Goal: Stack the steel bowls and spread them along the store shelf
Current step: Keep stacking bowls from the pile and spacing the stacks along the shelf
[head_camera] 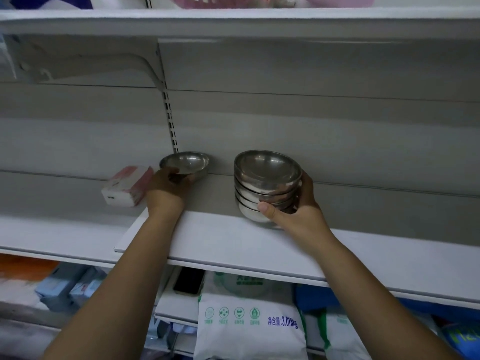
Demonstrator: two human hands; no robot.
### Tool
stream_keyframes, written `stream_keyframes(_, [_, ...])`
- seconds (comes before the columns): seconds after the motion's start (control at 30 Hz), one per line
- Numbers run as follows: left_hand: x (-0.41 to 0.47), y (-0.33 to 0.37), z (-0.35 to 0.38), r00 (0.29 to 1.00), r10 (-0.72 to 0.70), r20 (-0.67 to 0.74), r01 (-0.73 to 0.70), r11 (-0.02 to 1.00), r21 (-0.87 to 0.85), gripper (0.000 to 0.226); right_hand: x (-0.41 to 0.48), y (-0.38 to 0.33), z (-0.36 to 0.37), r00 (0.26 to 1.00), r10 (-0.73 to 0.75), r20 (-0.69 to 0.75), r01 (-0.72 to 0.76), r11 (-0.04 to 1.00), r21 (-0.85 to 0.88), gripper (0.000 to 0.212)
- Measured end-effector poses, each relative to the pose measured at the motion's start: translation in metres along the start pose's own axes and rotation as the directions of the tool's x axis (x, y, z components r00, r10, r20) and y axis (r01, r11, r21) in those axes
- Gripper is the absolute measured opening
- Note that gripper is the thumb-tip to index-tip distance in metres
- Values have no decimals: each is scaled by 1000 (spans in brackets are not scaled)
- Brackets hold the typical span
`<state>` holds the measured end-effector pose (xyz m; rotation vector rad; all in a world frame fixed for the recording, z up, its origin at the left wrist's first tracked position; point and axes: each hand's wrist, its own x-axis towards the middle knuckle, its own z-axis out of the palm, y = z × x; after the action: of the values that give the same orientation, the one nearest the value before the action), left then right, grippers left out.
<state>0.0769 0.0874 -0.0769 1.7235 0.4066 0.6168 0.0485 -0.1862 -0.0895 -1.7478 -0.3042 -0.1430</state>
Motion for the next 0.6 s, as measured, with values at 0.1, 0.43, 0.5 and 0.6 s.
stream_keyframes(0.1, [-5, -3, -4, 997, 61, -49, -63, 997, -52, 18, -1, -1, 1, 1000, 2, 1, -2, 1000, -6, 110])
stream_keyframes(0.43, [-43, 35, 3, 970, 244, 14, -232, 938, -258, 26, 0, 0, 0, 1000, 18, 0, -18, 1000, 8, 110])
stream_keyframes(0.5, [-54, 54, 6, 961, 273, 39, -246, 915, -321, 27, 1, 1, 0, 1000, 15, 5, -15, 1000, 6, 111])
stream_keyframes(0.6, [-67, 74, 7, 929, 350, 118, -293, 892, -345, 28, 1, 2, 0, 1000, 4, 2, -4, 1000, 8, 111])
